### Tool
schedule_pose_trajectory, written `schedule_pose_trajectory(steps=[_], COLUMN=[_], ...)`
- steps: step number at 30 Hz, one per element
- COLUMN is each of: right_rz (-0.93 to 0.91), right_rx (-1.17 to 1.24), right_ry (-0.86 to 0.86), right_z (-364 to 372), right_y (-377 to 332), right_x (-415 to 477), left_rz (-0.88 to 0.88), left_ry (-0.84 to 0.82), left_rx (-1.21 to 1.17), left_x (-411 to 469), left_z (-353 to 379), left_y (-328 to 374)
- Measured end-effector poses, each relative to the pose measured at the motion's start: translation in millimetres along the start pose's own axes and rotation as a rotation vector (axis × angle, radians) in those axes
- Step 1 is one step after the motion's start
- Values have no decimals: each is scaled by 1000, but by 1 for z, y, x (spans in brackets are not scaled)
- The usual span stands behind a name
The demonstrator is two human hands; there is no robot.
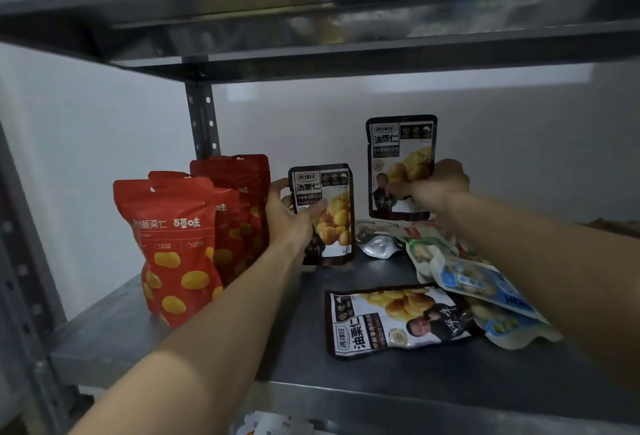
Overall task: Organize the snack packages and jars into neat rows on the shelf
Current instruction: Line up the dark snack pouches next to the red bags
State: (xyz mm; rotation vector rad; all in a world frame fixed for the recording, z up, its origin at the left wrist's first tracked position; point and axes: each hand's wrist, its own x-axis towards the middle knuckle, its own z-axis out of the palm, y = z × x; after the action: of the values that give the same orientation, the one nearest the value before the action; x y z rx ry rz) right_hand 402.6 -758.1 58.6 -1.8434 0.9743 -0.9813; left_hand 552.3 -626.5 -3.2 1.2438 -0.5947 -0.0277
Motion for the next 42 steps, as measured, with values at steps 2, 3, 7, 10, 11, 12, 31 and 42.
schedule_pose_trajectory(steps=[2,3,7,10,11,12,31,42], right_rz=[-6,-6,2,-5,-10,-15,-60,-68], right_rx=[8,18,21,36,32,24,38,-10], right_ry=[-6,-7,-7,-16,-16,-18,-31,-18], right_z=[3,5,9,9,9,9,12,4], right_y=[1,2,6,7,8,9,11,14], right_x=[5,8,17,21,21,22,24,29], left_rz=[-10,-17,-38,-32,-37,-47,-68,-98], left_ry=[3,7,-18,-57,-66,-80,-304,-303], left_rx=[-17,-32,-54,-38,-46,-59,68,-19], left_x=[7,10,20,25,25,24,28,31], left_z=[2,3,7,9,9,7,2,10], left_y=[-5,-7,-14,-16,-16,-16,-44,-45])
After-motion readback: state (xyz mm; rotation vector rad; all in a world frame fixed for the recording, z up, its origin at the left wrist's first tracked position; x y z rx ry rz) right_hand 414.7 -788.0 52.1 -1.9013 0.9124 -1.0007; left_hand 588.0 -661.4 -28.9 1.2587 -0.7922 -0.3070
